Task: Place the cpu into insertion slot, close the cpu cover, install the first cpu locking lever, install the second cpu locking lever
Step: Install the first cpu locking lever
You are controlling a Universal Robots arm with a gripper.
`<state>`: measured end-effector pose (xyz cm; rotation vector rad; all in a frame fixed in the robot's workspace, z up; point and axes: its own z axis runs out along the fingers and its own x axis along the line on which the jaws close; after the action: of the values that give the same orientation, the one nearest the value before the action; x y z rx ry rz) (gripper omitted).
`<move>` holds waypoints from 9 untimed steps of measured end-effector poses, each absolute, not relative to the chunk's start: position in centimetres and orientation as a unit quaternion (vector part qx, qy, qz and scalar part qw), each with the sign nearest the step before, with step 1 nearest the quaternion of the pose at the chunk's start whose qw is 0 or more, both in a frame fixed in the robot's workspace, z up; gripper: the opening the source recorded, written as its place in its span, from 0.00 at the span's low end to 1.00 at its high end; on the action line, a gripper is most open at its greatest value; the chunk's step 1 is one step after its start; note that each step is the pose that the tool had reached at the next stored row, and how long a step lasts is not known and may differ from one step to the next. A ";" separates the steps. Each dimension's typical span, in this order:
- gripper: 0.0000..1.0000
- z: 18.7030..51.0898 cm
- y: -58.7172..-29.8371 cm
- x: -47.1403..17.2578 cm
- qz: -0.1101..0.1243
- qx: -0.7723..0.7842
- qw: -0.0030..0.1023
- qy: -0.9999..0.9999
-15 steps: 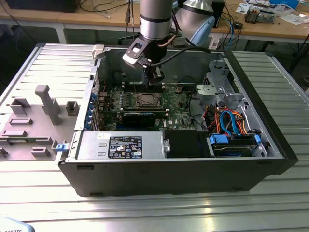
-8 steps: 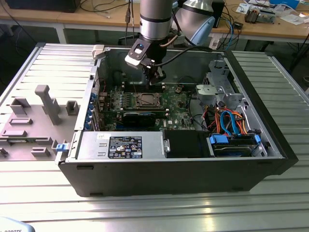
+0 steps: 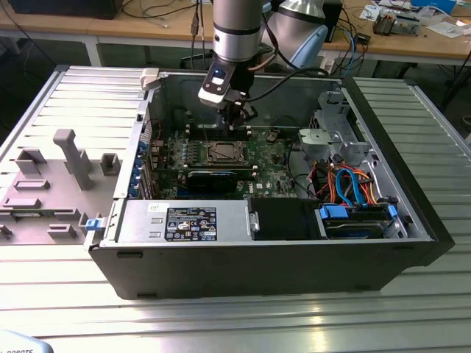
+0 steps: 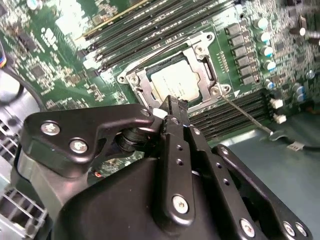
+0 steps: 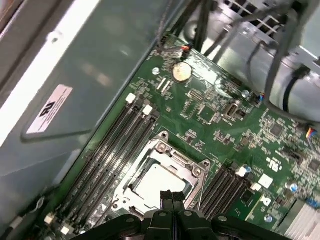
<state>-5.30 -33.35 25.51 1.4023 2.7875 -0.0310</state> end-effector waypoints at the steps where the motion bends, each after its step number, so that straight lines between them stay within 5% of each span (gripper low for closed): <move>1: 0.11 25.5 -33.4 -5.3 -0.010 0.436 0.011 0.900; 9: 0.11 25.4 -33.4 -5.3 -0.009 0.352 0.012 0.936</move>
<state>-5.30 -33.35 25.39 1.0989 2.9184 -0.0273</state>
